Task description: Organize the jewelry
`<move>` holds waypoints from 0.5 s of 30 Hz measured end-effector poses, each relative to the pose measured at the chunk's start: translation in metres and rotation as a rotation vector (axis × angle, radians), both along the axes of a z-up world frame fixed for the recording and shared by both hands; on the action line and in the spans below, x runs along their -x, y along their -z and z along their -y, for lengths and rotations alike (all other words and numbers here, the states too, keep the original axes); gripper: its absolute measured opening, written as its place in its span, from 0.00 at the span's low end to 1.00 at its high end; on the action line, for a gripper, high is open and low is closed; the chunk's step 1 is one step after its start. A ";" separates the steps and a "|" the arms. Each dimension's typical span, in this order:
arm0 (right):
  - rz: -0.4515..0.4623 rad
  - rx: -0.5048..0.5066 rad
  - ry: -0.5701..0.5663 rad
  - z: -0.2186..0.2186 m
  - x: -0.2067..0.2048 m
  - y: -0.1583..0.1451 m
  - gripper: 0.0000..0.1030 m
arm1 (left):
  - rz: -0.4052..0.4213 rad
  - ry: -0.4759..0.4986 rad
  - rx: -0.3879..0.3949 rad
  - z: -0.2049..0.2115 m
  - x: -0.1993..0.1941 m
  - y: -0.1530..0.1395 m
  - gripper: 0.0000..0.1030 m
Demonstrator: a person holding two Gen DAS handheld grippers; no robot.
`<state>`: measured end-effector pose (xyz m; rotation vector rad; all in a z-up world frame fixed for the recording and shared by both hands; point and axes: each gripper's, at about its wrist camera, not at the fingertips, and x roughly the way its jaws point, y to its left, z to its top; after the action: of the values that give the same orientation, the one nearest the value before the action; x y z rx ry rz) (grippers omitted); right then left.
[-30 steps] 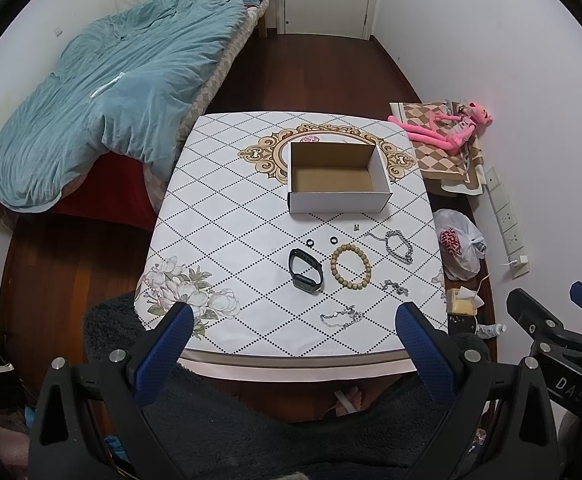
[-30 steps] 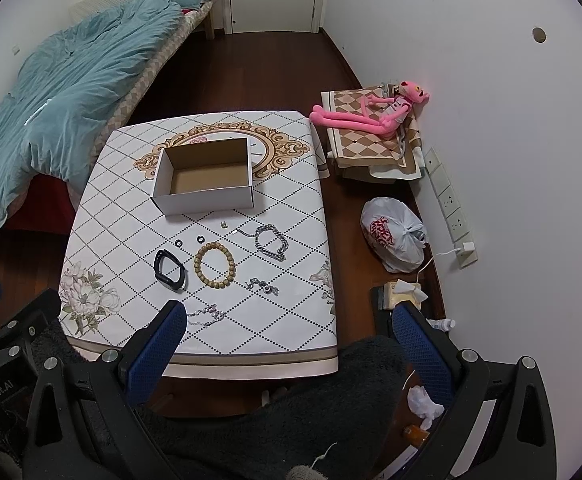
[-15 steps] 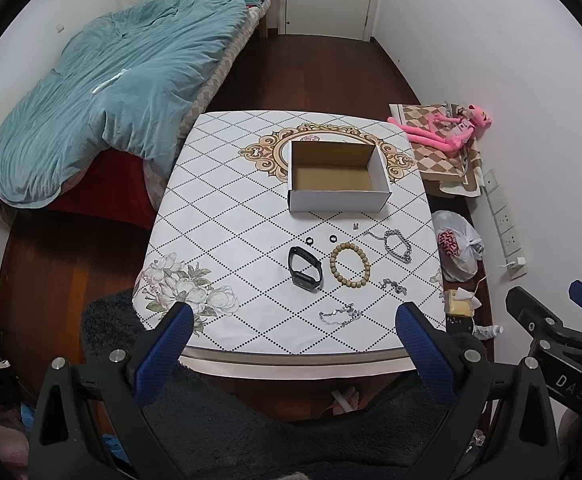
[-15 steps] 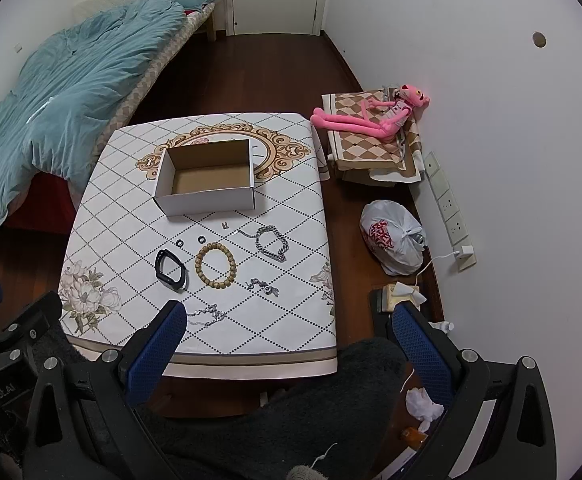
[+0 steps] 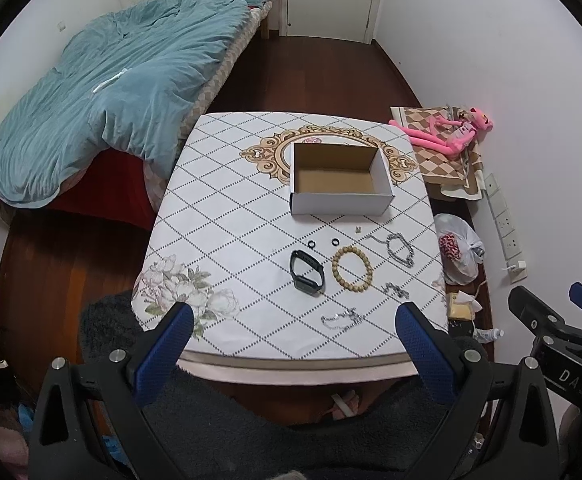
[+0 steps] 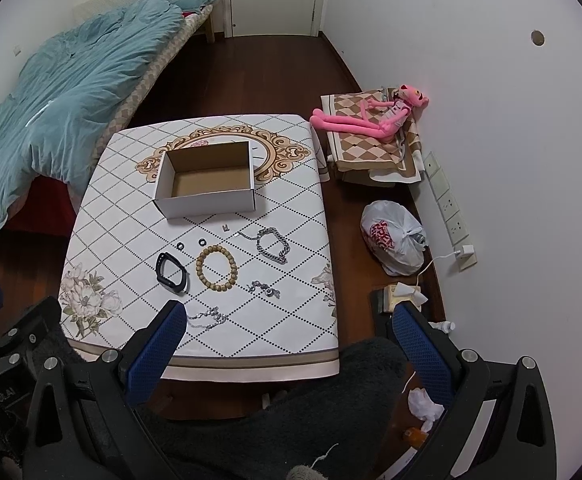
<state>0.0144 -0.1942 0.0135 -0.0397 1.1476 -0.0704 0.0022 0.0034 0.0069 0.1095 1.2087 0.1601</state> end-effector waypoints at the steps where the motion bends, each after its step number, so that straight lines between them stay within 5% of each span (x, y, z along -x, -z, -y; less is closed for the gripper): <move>1: -0.003 -0.004 0.004 0.001 -0.003 0.004 1.00 | 0.008 -0.005 0.017 -0.002 -0.004 0.003 1.00; 2: -0.011 -0.009 0.010 0.002 -0.008 0.011 1.00 | 0.019 -0.011 0.131 -0.008 -0.009 0.012 1.00; 5: -0.029 -0.018 0.025 0.002 -0.025 0.033 1.00 | 0.019 -0.036 0.165 -0.016 -0.029 0.035 1.00; 15: -0.152 -0.032 0.034 -0.012 -0.088 0.136 1.00 | -0.040 -0.052 0.045 -0.040 -0.086 0.113 1.00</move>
<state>0.1025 -0.1824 -0.1225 0.0032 1.3017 -0.0806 0.0879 0.0435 -0.1062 0.0428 1.2553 0.1766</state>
